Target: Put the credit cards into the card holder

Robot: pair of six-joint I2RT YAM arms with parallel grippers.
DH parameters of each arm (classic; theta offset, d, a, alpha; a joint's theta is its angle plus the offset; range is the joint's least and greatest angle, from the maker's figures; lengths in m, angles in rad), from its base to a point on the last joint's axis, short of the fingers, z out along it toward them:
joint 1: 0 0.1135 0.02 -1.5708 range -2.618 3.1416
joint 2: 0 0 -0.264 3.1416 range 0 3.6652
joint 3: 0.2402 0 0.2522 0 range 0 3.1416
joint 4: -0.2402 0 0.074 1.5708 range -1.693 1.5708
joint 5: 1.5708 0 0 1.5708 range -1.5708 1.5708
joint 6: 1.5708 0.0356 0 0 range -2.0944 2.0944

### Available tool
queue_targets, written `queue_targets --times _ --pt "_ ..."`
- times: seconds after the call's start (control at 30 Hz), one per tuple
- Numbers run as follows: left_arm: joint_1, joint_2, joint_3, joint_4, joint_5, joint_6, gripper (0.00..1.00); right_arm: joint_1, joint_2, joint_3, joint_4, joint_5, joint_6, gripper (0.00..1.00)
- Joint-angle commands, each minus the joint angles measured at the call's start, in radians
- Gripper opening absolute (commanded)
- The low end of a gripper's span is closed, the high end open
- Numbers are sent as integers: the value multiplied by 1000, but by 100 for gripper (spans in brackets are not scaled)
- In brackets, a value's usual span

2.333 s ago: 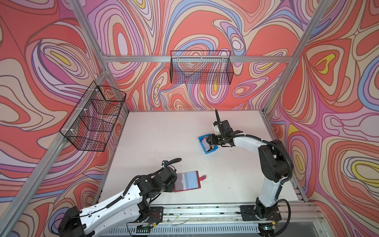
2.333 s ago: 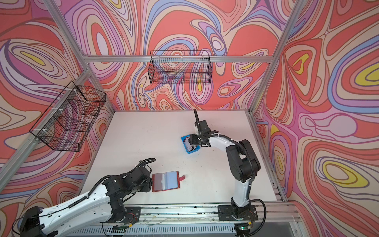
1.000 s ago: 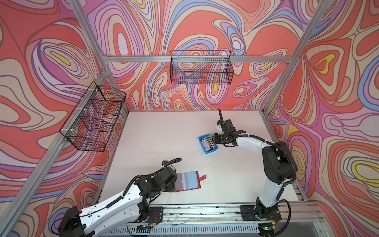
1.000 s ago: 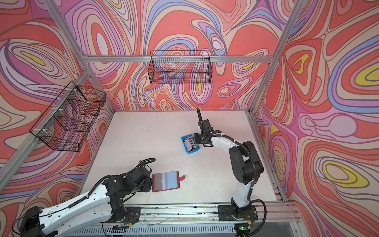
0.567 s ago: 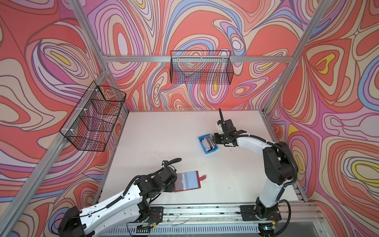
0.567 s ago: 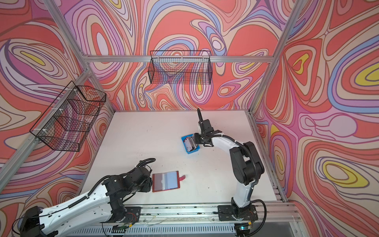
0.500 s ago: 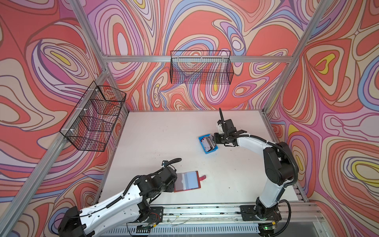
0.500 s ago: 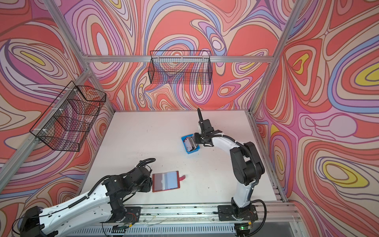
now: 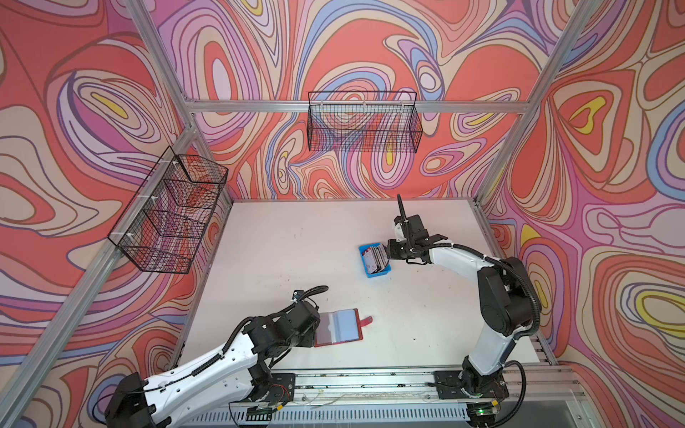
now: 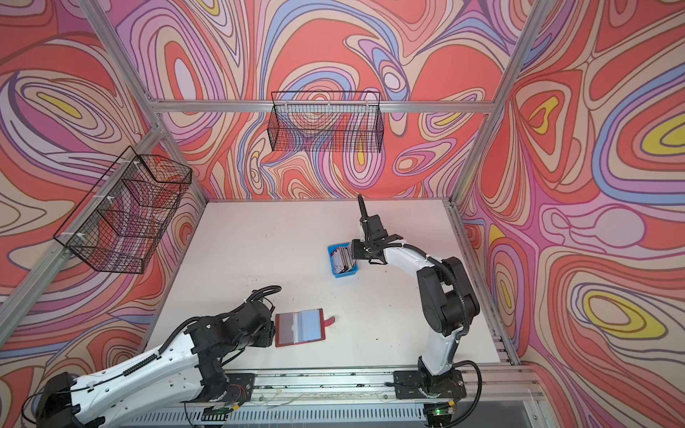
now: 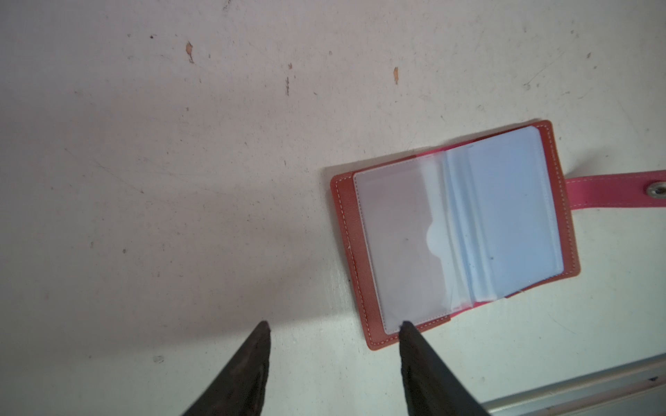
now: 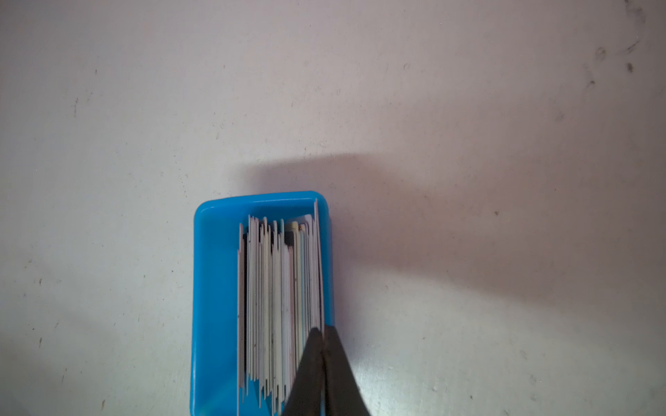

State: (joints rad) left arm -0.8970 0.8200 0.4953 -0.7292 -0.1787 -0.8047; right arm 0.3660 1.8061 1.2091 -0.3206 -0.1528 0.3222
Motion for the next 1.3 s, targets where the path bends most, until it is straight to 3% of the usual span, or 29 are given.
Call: queue_targets --times 0.0,0.63,1.27 --pt "-3 8 0 -1 4 2 59 -6 -36 -15 -2 19 -15 0" --pt "-4 20 2 1 10 4 59 -6 -194 -103 85 120 -10 0" --pt "-4 16 3 -1 12 1 59 -12 -616 -399 348 323 63 0"
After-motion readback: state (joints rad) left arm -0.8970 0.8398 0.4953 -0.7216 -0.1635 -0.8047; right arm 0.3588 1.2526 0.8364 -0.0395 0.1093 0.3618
